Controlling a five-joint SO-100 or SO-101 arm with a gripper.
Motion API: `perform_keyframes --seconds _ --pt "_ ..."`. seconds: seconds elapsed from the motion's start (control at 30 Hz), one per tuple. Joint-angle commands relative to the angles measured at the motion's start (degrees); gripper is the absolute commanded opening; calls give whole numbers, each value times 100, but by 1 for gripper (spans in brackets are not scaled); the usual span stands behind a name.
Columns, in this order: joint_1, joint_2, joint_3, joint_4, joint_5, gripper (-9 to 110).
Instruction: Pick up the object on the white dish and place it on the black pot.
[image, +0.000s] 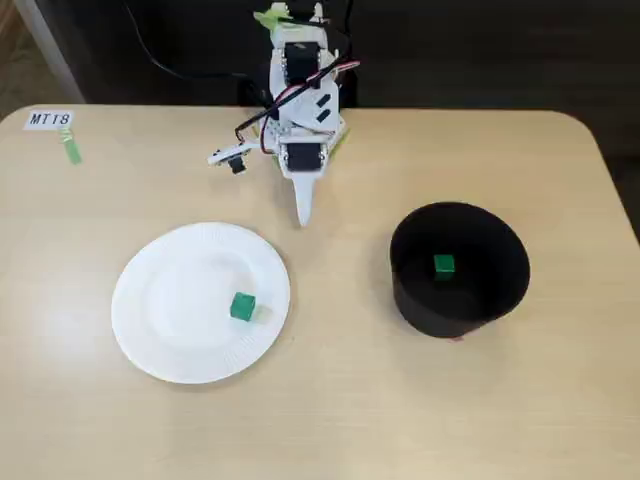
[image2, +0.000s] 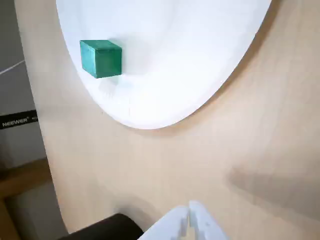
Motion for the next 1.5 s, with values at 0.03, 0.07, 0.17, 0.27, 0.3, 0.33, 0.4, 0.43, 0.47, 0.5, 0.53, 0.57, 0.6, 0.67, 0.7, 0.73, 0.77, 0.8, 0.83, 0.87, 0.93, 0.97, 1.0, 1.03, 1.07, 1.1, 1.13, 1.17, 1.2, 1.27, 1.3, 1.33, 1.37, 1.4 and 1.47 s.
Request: perform_keyframes --seconds 0.03,0.07,0.17,0.27,0.3,0.33,0.4,0.43,0.47,0.5,0.53,0.57,0.6,0.67,0.7,0.73,0.77,0.8,0.83,0.87,0.93,0.97,1.0,1.03,1.07,1.1,1.13,1.17,1.2,1.27,1.3,1.33,1.37,1.4,1.47 --pt "-132 598 -571 193 -44 0" --pt "-88 519 -747 220 -18 0" --pt "0 -369 -1477 97 44 0" --pt "-18 -2013 -2637 97 -53 0" --pt "-18 -2531 -3050 167 -70 0" --pt "9 -3006 -3445 264 -79 0" --pt "97 -3850 -4148 475 -35 0" --pt "141 -4236 -4465 580 0 0" --pt "193 -4623 -4764 703 44 0" --pt "246 -5019 -5080 844 79 0" --pt "290 -5423 -5405 993 88 0" --pt "352 -5854 -5757 1178 114 0" --pt "431 -6293 -6117 1380 149 0" --pt "571 -7128 -6785 1740 202 0" --pt "624 -7479 -7075 1863 193 0" --pt "677 -7787 -7321 1960 132 0" --pt "729 -8024 -7532 1995 79 0" --pt "782 -8253 -7699 2004 9 0" --pt "861 -8455 -7857 2021 -35 0" --pt "949 -8631 -7972 2030 -53 0" --pt "1151 -8956 -8183 2074 -79 0" --pt "1248 -9149 -8350 2171 -97 0" --pt "1345 -9404 -8596 2347 -176 0" --pt "1424 -9721 -8921 2602 -334 0" --pt "1485 -10125 -9325 2962 -571 0" --pt "1538 -10582 -9826 3393 -703 0" --pt "1564 -11074 -10380 3823 -844 0" --pt "1573 -11303 -10556 3885 -940 0" --pt "1591 -11347 -10521 3867 -958 0" --pt "1644 -11470 -10556 3850 -976 0" --pt "1661 -11505 -10564 3823 -976 0" --pt "1661 -11531 -10573 3771 -976 0" --pt "1661 -11566 -10573 3691 -967 0" --pt "1652 -11610 -10573 3612 -940 0" --pt "1626 -11760 -10564 3428 -879 0"
